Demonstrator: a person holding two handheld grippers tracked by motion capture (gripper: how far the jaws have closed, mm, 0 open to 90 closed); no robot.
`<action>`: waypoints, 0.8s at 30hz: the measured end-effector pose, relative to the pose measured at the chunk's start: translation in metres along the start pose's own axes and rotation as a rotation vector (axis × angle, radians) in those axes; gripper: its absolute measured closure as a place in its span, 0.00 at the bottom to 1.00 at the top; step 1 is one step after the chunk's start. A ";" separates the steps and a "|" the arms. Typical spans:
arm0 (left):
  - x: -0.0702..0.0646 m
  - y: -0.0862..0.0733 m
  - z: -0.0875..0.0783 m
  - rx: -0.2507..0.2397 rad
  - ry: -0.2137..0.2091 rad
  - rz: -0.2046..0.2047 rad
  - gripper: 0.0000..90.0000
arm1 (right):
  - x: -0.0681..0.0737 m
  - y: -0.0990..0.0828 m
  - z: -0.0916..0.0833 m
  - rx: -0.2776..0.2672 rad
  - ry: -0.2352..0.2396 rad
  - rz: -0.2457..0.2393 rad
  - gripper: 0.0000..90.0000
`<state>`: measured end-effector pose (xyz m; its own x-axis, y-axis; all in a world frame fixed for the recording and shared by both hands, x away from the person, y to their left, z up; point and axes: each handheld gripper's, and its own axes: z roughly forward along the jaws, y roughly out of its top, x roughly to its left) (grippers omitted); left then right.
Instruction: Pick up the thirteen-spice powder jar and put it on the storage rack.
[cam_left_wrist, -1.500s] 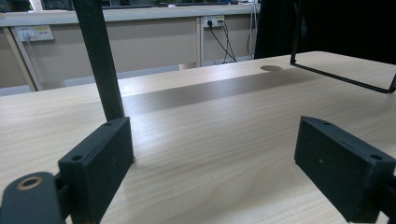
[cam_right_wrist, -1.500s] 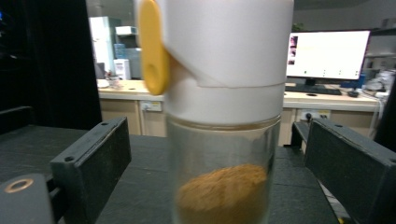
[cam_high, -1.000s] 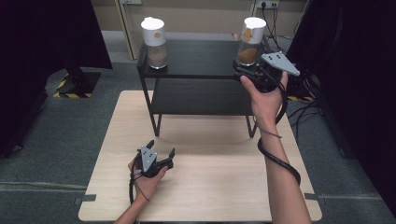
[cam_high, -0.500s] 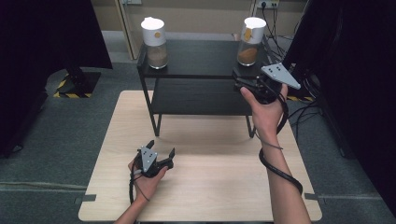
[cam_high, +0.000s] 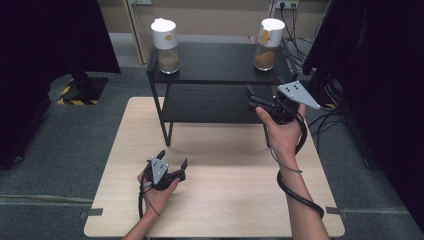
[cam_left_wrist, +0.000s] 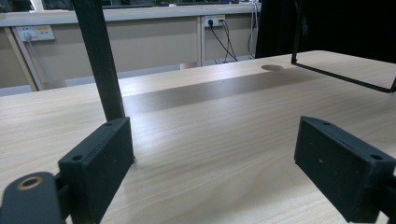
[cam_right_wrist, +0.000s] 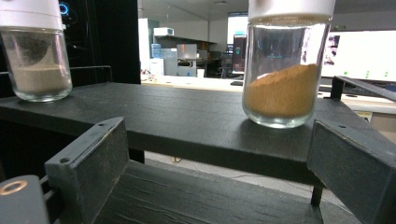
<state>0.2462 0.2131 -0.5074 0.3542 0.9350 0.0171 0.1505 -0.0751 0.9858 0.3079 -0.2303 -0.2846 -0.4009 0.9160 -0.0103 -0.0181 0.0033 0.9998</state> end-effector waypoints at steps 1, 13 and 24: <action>0.000 0.000 0.000 0.000 0.000 0.000 0.13 | 0.000 -0.001 -0.001 0.002 0.002 0.003 0.07; 0.000 0.000 0.000 0.000 0.001 0.002 0.13 | -0.002 -0.016 -0.011 0.010 0.004 0.016 0.07; 0.000 0.000 0.000 0.000 0.001 0.000 0.13 | -0.002 -0.030 -0.017 0.020 0.007 0.022 0.07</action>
<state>0.2461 0.2130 -0.5075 0.3536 0.9353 0.0170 0.1503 -0.0747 0.9858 0.2933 -0.2392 -0.3150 -0.4072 0.9133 0.0114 0.0091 -0.0084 0.9999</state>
